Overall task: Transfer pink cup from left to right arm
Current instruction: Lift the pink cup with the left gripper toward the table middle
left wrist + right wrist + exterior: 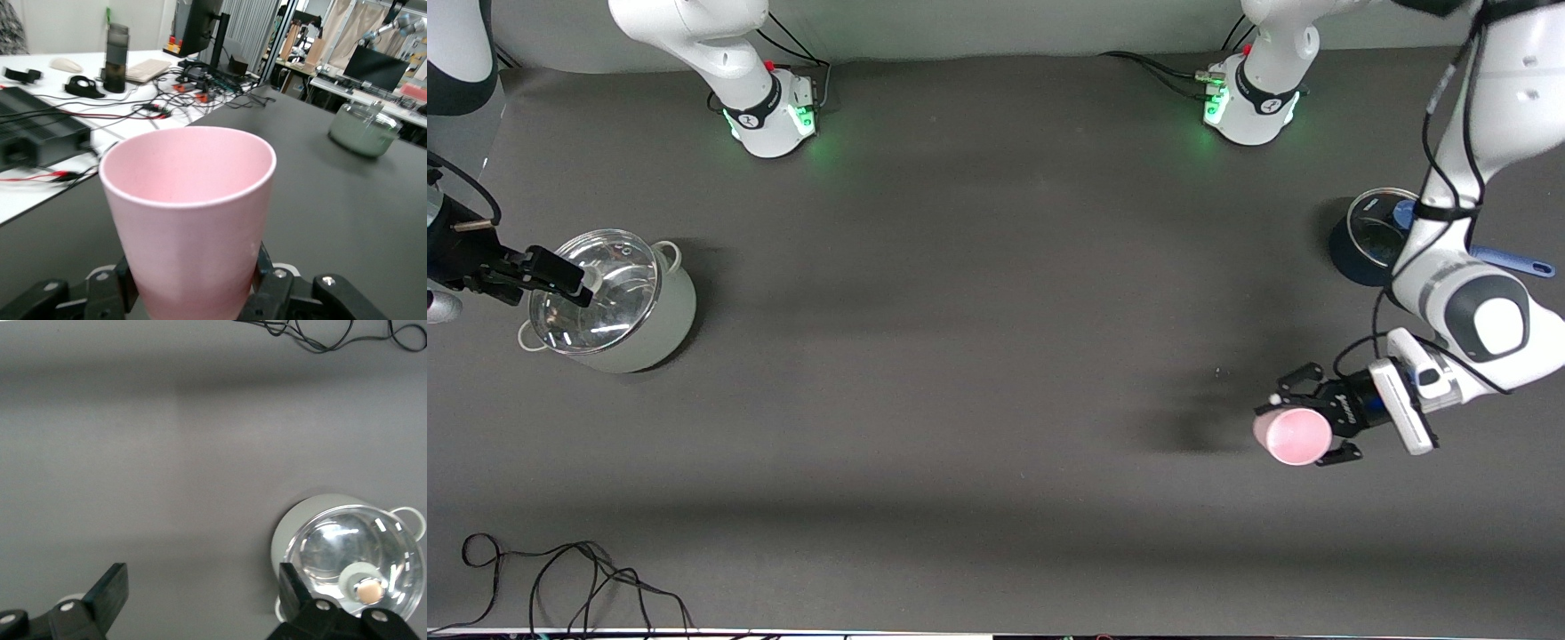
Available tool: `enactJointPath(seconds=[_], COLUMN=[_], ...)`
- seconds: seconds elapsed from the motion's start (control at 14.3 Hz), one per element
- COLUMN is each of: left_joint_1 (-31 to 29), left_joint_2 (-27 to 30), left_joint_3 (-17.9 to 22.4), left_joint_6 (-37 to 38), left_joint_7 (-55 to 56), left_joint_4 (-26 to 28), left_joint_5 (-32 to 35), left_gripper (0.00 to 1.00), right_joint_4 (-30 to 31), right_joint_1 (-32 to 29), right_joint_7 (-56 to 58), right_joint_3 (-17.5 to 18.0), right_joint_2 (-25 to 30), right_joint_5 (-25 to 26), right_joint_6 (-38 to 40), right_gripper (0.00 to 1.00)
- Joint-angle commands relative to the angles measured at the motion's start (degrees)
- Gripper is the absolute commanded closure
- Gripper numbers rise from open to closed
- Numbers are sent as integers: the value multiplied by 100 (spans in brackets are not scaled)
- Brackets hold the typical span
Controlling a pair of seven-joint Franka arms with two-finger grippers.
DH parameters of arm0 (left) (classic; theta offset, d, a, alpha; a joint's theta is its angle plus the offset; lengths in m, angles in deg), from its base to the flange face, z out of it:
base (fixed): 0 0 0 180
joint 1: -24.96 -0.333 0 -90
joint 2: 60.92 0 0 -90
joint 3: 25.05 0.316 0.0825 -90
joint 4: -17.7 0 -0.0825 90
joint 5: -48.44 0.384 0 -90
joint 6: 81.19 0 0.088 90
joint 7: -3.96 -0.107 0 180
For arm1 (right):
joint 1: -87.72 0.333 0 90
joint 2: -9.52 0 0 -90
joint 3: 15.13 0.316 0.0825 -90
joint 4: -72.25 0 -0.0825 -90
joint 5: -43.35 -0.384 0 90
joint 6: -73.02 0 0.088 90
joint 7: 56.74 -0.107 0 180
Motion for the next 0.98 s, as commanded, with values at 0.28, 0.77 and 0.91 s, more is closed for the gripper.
enactJointPath(seconds=[0.28, 0.77, 0.91], left_joint_1=[1574, 3429, 3983], left_joint_2=[1224, 2314, 2412], left_joint_3=[59, 32, 32], left_joint_6=[-1190, -3107, -3757], left_joint_7=[964, 717, 726], left_joint_4=[469, 987, 1032], left_joint_5=[-77, -77, -373], left_gripper=[63, 63, 63], right_joint_4=[-176, -903, -1378], right_joint_1=[239, 1890, 2251], right_joint_7=[-2584, -6563, -7426], right_joint_3=[45, 54, 54], right_joint_2=[43, -255, -536], right_joint_5=[-461, -839, -839], right_joint_6=[295, 155, 120], right_gripper=[0, 0, 0])
